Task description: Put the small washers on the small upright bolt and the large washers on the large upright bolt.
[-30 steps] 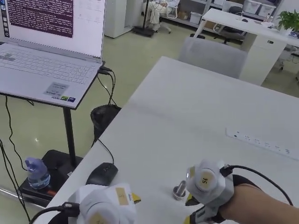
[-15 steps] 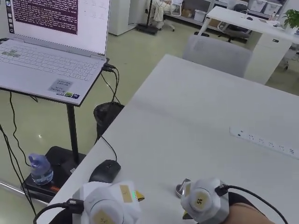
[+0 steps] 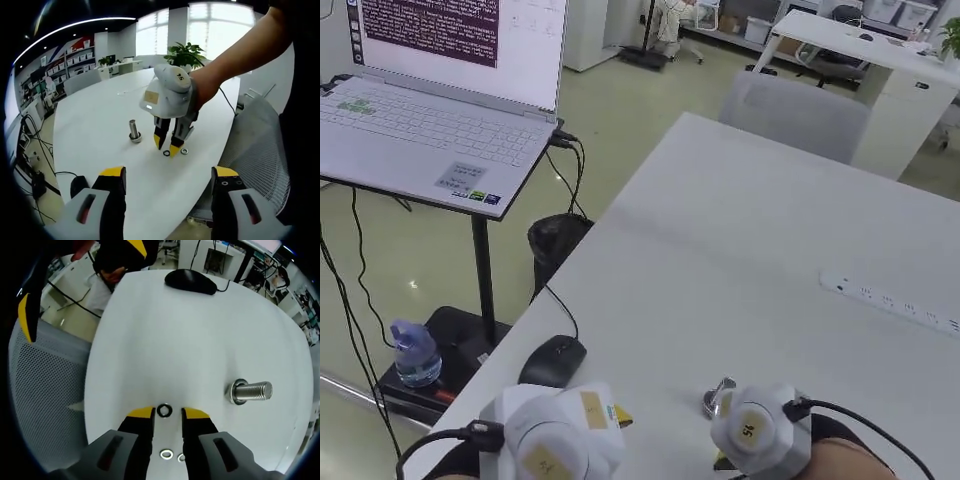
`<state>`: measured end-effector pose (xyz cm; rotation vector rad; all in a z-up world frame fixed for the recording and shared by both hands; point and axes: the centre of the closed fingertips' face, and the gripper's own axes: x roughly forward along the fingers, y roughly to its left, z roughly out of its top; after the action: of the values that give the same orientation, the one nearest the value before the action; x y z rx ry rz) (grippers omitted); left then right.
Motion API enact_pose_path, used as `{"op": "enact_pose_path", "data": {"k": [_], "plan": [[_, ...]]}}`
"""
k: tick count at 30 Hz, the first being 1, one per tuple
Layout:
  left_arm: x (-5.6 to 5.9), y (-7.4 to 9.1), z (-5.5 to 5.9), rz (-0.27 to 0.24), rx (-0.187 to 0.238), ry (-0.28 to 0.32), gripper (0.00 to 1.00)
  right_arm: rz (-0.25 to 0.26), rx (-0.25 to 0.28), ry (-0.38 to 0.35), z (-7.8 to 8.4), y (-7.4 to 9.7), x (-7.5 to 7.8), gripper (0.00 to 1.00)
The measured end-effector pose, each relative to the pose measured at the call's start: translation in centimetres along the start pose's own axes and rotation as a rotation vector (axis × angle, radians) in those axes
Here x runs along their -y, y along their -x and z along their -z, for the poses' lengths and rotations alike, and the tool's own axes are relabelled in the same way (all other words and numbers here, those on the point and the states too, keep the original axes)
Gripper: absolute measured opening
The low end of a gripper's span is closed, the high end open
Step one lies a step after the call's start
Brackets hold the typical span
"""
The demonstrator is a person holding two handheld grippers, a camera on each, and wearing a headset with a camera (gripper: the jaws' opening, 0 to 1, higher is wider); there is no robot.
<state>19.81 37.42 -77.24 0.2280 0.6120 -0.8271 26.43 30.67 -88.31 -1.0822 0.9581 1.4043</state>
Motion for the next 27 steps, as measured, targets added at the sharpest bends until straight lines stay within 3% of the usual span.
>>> {"op": "enact_pose_path", "data": {"k": [9,27], "plan": [[0.03,0.16,-0.05,-0.004,0.002,0.004,0.68,0.01,-0.023,0.011,0.07,0.0,-0.29,0.14],[0.32,0.16,-0.27,0.0,-0.005,-0.004,0.66,0.024,-0.031,-0.037,0.22,0.29,-0.03,0.13]]}}
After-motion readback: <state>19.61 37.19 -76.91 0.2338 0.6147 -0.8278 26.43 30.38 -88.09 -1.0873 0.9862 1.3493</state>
